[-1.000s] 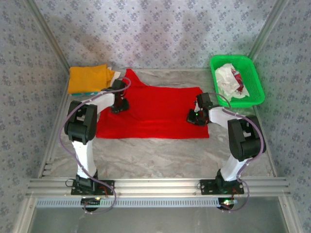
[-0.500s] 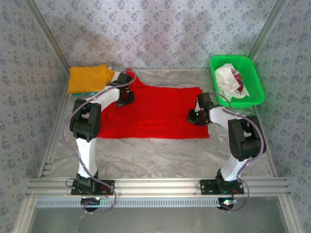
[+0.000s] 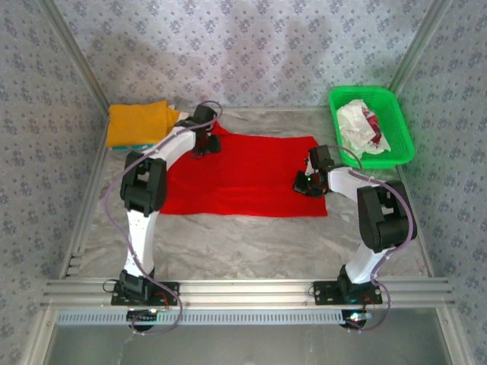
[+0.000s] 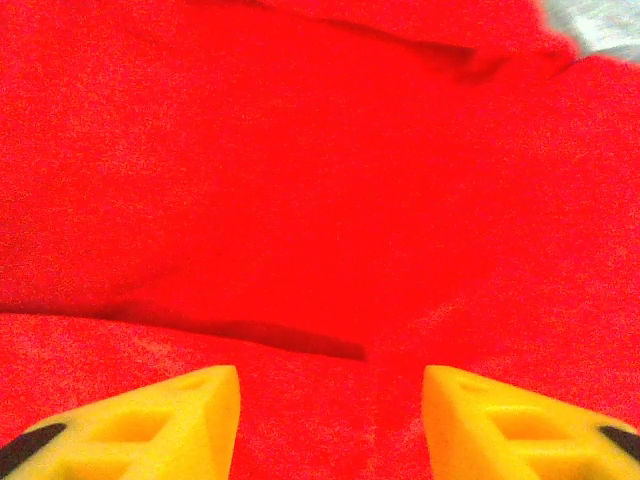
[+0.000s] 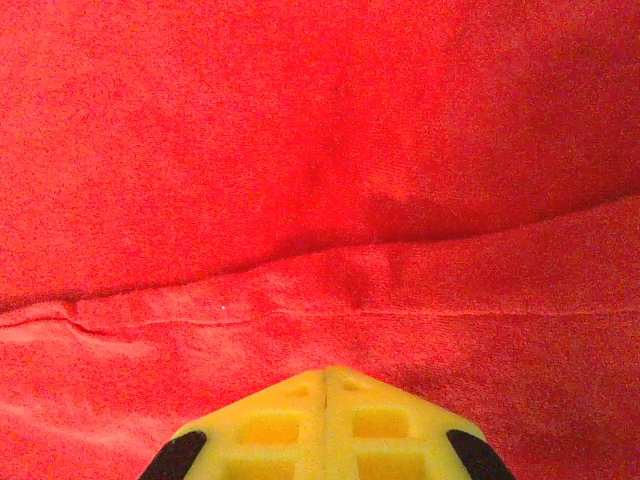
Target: Fold and stack the t-shirts
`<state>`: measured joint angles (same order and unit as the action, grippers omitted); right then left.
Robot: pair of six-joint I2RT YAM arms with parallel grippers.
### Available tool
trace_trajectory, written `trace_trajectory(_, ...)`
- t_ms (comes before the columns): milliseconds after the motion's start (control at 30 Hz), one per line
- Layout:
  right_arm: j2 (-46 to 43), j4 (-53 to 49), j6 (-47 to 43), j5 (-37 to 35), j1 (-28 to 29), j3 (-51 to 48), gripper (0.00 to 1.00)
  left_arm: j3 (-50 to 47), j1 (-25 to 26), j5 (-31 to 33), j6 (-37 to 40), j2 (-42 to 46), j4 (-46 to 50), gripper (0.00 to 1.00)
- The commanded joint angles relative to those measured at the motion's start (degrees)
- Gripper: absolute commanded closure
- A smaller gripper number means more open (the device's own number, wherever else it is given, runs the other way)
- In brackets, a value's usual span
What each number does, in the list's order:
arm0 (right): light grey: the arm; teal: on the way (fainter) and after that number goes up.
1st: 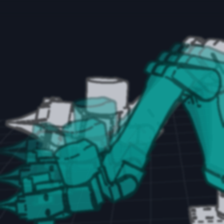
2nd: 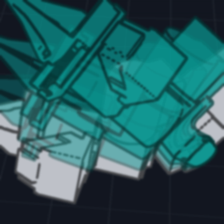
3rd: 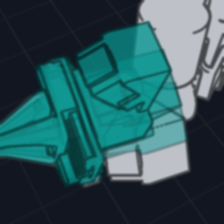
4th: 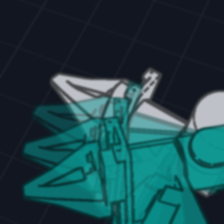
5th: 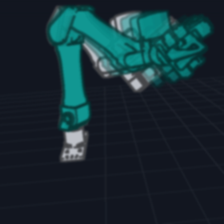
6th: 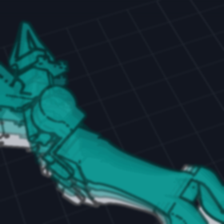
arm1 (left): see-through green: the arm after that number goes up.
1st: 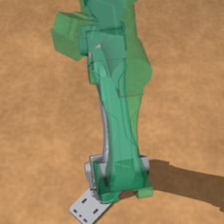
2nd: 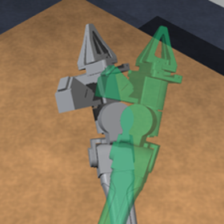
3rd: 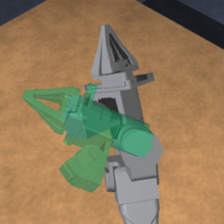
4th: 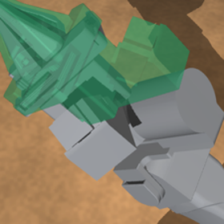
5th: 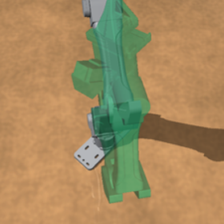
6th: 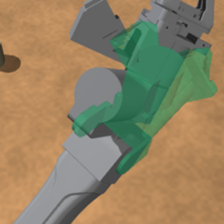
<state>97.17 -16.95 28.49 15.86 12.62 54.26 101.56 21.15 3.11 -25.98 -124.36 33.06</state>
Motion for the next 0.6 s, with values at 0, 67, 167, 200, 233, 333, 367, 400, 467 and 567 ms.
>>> trace_trajectory(0, -2.38, -3.05, -2.15, -1.59, -0.1, 2.3, 1.0, -11.41, -0.23, 2.17, -1.35, 15.96, -7.89, 0.4)
trace_trajectory(67, -3.07, -3.4, -2.93, -2.98, 0.39, 3.06, 1.0, -21.67, -1.79, 1.36, -4.05, 23.76, -13.78, 0.31)
trace_trajectory(167, -2.56, -4.28, -3.87, -5.23, 2.0, 5.06, 1.0, -31.25, -3.84, 0.64, -5.57, 29.68, -14.36, 0.3)
trace_trajectory(200, -1.94, -4.48, -4.11, -5.82, 2.65, 5.75, 1.0, -33.5, -4.24, 0.66, -5.21, 30.38, -14.08, 0.34)
trace_trajectory(233, -0.97, -4.69, -4.35, -6.46, 3.47, 6.66, 1.0, -35.97, -4.72, 1.27, -4.97, 30.81, -14.06, 0.41)
trace_trajectory(333, 3.29, -5.16, -4.08, -7.34, 5.17, 9.72, 1.0, -41.48, -6.67, -1.02, -5.53, 29.83, -15.14, 0.49)
trace_trajectory(367, 4.91, -5.49, -3.68, -7.28, 5.51, 10.99, 1.0, -42.5, -6.73, -1.26, -5.57, 29.22, -15.43, 0.49)
trace_trajectory(400, 5.97, -5.76, -3.1, -7.33, 5.78, 11.88, 1.0, -43.23, -6.73, -1.24, -5.62, 28.71, -15.77, 0.49)
trace_trajectory(467, 7.75, -5.27, -1.77, -7.33, 6.09, 13.03, 1.0, -44.99, -6.73, -0.96, -6.37, 27.89, -16.71, 0.49)
trace_trajectory(567, 9.17, -4.55, 0.45, -7.84, 6.03, 12.85, 1.0, -48.57, -6.82, -0.11, -7.39, 27.37, -18.8, 0.49)
